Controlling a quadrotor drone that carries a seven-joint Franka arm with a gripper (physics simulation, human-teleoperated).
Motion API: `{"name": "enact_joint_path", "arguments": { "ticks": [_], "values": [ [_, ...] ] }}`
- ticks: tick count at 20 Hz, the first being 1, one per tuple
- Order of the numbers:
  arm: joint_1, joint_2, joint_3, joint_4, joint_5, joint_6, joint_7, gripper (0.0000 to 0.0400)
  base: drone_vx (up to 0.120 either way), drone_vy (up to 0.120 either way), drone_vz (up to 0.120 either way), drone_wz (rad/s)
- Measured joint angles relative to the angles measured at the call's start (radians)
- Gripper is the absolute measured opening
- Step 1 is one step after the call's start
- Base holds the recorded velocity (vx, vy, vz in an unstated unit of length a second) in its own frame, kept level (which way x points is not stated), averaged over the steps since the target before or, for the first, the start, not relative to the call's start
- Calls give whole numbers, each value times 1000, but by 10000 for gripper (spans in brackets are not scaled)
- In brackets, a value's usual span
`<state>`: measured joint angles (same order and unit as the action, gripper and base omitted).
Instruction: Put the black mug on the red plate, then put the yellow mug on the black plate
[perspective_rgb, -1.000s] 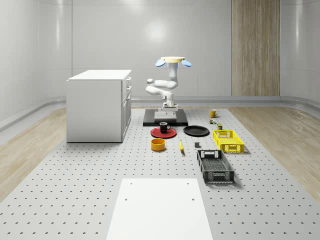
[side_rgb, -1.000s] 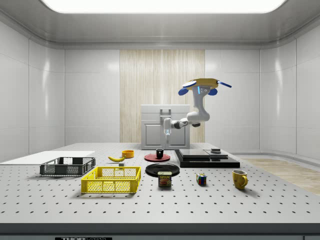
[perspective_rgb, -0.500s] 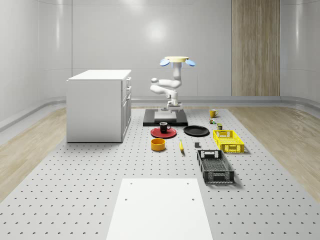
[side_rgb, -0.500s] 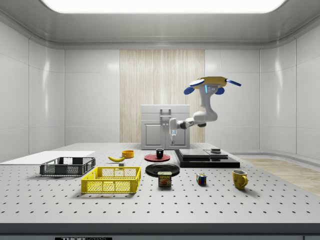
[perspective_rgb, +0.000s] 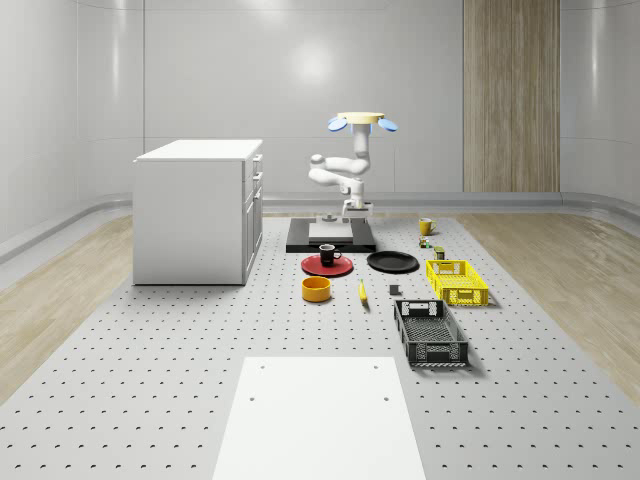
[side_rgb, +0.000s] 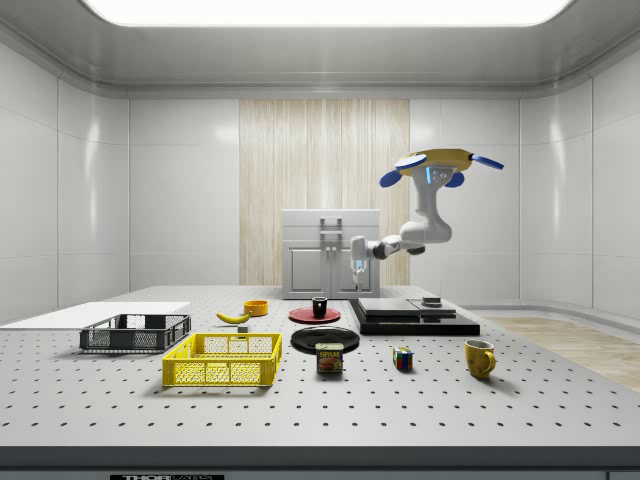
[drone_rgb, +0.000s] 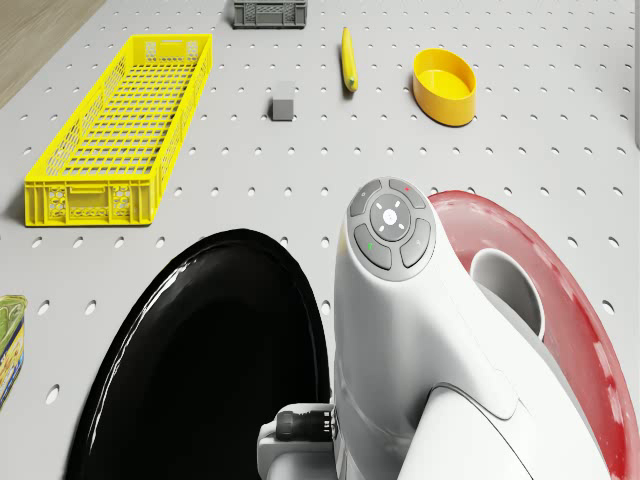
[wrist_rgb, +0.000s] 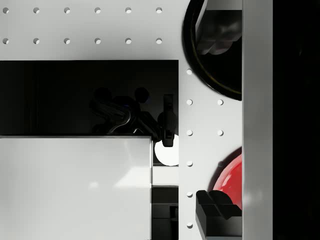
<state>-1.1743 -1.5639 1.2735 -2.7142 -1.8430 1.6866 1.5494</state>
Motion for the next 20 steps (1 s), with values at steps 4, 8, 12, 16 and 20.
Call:
{"name": "enact_joint_path", "arguments": {
  "ticks": [4,8,12,16,20],
  "values": [
    [0,-1,0,0,1,1,0,400,-120,120,0,0],
    [-1,-2,0,0,1,2,1,400,-120,120,0,0],
    [-1,-3,0,0,1,3,1,400,-120,120,0,0],
    [-1,-4,0,0,2,4,1,400,-120,120,0,0],
    [-2,-5,0,0,2,5,1,400,-120,120,0,0]
  ]
}}
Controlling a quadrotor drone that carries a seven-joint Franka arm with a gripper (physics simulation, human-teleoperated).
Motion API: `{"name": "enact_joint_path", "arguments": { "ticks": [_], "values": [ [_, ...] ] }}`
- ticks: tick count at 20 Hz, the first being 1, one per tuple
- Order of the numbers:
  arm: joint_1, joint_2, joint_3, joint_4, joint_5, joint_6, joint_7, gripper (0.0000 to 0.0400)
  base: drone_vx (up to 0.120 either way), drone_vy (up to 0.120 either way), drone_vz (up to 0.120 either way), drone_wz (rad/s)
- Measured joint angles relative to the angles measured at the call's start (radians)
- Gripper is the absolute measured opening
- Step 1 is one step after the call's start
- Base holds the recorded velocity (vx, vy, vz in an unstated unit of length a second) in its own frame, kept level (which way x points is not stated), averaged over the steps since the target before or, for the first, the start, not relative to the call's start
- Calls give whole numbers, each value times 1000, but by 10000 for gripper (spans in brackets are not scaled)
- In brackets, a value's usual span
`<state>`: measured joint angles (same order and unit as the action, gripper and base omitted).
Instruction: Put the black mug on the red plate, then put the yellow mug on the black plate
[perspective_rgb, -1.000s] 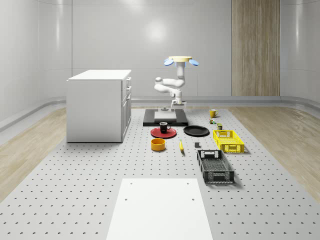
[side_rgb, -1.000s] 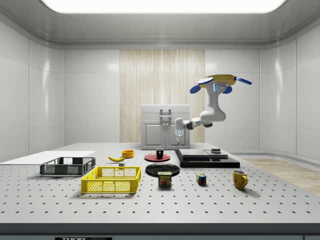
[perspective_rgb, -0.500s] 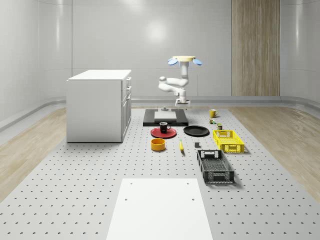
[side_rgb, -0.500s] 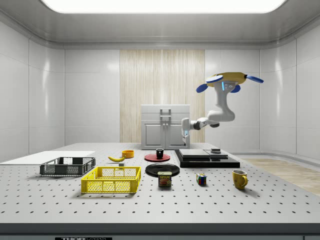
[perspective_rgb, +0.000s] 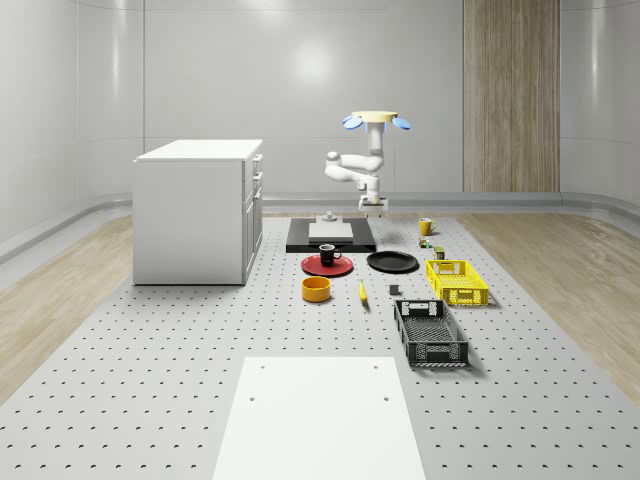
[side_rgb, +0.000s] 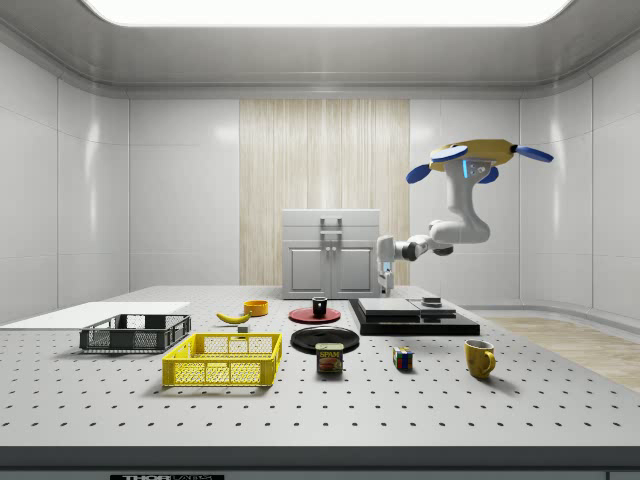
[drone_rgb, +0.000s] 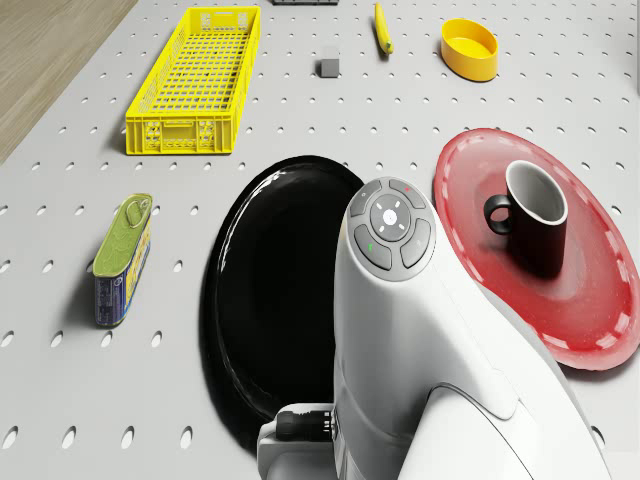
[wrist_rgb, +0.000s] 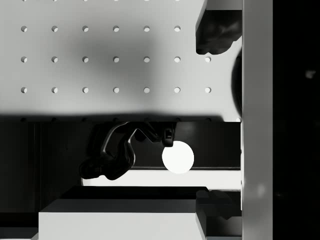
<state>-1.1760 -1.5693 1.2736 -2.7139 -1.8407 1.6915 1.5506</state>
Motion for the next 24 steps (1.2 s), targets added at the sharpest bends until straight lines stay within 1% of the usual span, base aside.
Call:
{"name": "enact_joint_path", "arguments": {
  "ticks": [24],
  "values": [
    [-1,-4,0,0,2,4,1,400,-120,120,0,0]
  ]
}}
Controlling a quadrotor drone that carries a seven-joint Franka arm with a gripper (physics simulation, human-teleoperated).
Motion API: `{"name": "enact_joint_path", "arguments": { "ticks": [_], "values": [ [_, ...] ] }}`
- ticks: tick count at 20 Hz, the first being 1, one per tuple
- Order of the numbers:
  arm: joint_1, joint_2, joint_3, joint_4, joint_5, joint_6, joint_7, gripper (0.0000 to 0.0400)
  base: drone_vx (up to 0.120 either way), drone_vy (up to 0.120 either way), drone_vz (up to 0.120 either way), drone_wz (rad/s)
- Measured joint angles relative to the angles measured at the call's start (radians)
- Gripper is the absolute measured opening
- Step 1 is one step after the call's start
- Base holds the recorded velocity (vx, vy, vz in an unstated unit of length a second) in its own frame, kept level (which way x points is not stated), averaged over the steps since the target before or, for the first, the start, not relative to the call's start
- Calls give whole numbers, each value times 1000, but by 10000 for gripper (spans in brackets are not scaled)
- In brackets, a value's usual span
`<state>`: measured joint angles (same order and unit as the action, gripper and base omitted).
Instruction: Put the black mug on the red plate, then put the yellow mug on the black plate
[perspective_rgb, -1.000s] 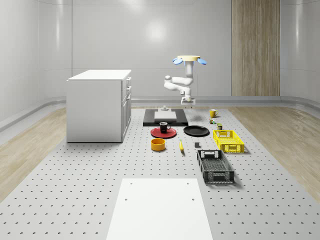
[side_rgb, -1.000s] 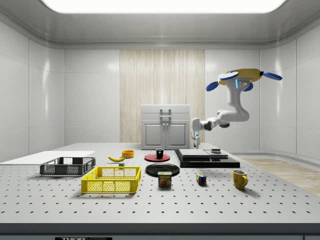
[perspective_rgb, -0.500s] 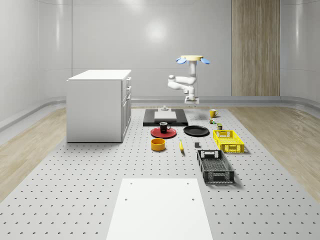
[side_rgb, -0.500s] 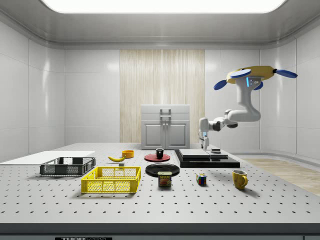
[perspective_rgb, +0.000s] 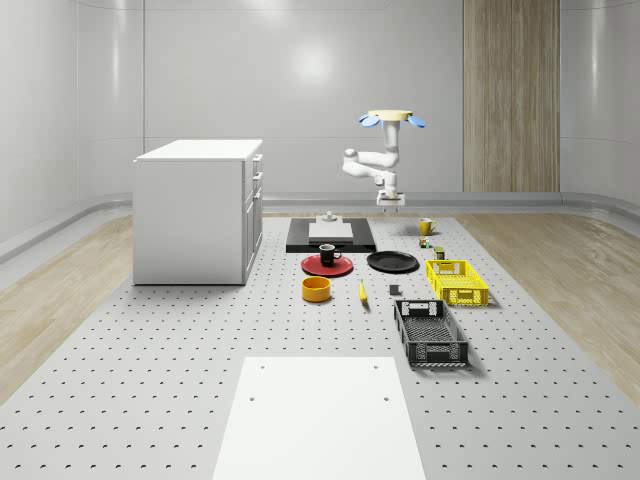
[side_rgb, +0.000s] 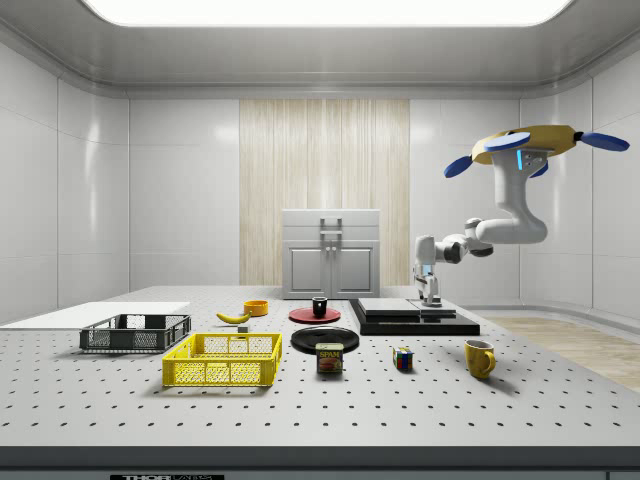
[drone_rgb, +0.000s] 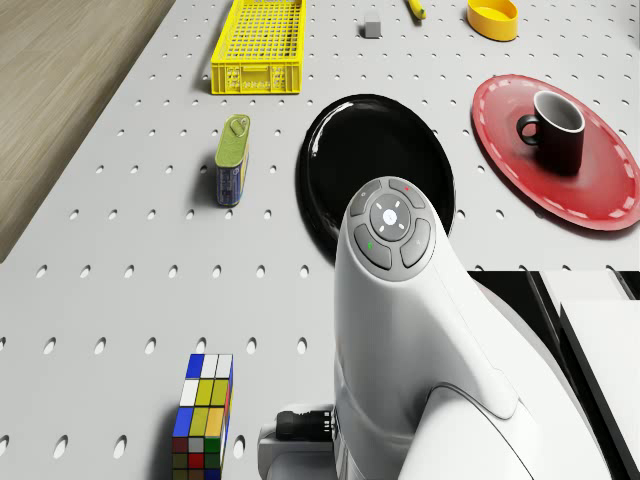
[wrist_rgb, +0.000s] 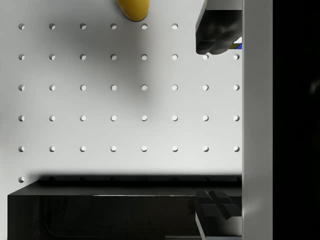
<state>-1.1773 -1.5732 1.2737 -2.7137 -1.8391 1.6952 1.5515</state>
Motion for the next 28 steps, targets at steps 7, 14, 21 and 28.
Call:
{"name": "enact_joint_path", "arguments": {
  "ticks": [7,14,21,28],
  "values": [
    [0,-1,0,0,0,1,0,400,-120,120,0,0],
    [0,-2,0,0,1,1,0,400,-120,120,0,0],
    [-1,-2,0,0,1,2,0,400,-74,120,0,0],
    [-1,-3,0,0,1,2,1,400,0,120,-103,0]
  ]
}}
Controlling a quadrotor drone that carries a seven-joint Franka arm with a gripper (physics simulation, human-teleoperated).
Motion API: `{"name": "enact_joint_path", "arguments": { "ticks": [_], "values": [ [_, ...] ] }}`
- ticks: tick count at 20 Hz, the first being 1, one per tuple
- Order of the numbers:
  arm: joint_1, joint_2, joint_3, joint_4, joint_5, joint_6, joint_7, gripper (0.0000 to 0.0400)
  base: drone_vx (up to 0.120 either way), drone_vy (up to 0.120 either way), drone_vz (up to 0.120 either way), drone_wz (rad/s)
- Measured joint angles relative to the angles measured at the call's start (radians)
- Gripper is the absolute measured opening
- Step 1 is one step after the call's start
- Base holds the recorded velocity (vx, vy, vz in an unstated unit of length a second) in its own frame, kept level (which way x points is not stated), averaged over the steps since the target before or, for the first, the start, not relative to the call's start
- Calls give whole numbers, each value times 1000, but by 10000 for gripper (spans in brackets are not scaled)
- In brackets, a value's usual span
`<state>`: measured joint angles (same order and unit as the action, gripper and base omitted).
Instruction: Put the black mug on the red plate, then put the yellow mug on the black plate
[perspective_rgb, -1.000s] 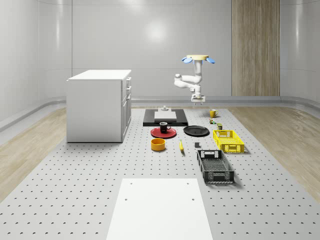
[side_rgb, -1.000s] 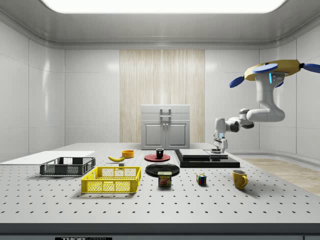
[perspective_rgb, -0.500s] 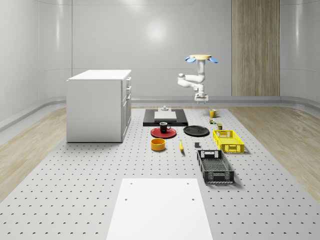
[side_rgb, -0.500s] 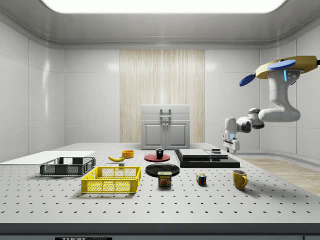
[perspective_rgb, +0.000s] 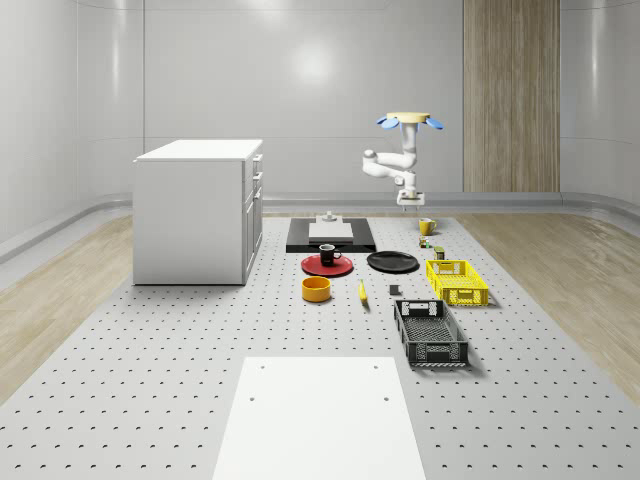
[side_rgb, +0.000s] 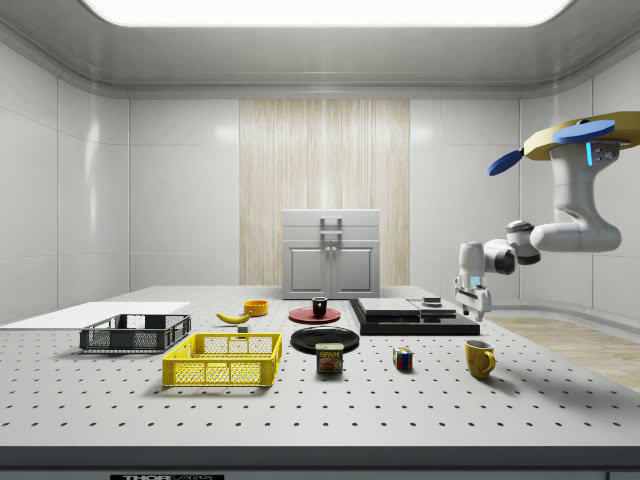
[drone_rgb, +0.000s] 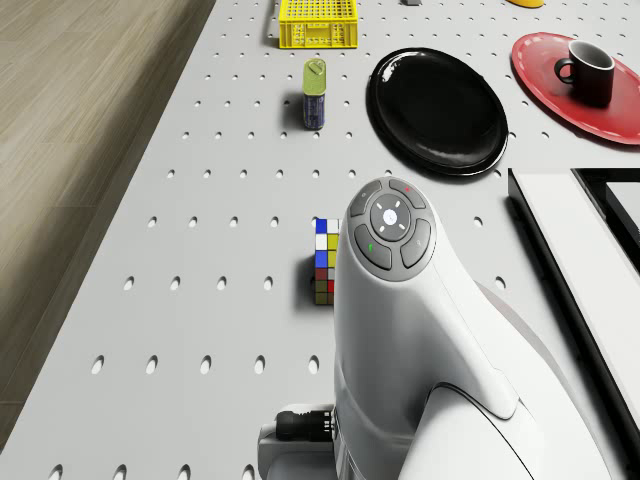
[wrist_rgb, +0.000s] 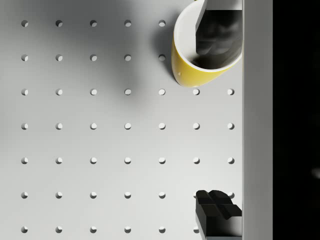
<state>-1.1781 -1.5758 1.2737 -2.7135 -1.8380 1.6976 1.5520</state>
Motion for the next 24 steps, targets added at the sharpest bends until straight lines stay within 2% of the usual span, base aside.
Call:
{"name": "enact_joint_path", "arguments": {
  "ticks": [4,7,9,16,24],
  "values": [
    [0,0,0,0,0,0,0,400,0,120,-10,0],
    [0,0,0,0,0,0,0,400,107,120,0,0],
    [0,-1,0,0,0,0,0,400,0,120,0,0],
    [0,-1,0,0,0,1,0,400,0,0,-97,0],
    [-18,4,-48,22,-43,22,3,400,0,0,-5,0]
  ]
}}
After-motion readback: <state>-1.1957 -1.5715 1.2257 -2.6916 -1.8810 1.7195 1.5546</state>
